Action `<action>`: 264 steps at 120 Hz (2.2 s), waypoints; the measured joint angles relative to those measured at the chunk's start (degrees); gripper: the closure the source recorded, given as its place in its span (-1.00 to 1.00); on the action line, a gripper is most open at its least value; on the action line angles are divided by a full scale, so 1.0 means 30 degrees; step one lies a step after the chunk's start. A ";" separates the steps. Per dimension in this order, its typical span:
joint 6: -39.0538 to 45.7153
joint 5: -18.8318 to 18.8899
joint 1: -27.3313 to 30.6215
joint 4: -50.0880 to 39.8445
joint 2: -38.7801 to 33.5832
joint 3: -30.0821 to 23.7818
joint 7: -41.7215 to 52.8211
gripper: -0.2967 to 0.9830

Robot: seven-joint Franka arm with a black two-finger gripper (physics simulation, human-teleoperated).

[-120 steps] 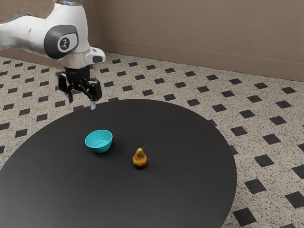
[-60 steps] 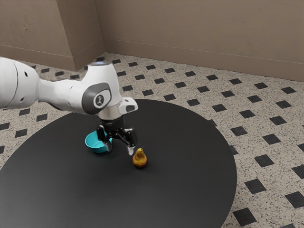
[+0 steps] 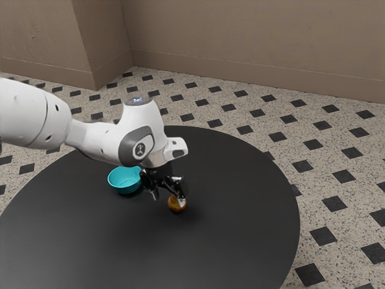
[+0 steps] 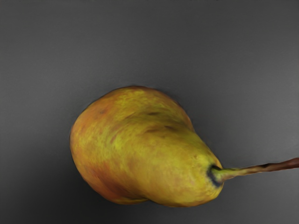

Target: Place the pear in the bowl.

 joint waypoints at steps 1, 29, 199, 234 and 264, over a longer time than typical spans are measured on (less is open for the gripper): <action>0.0062 0.0006 -0.0001 -0.0015 0.0032 0.0000 0.0041 -0.54; 0.2137 0.0054 -0.0006 -0.0659 0.0469 -0.0007 0.1168 -0.54; 0.5188 -0.0037 -0.0153 -0.0489 0.1732 0.0022 0.3307 0.09; 0.5188 0.0370 0.0503 -0.1432 -0.0528 0.0584 0.3073 0.12; 0.4555 0.0779 0.3111 -0.2990 -0.3009 0.0868 0.3034 0.08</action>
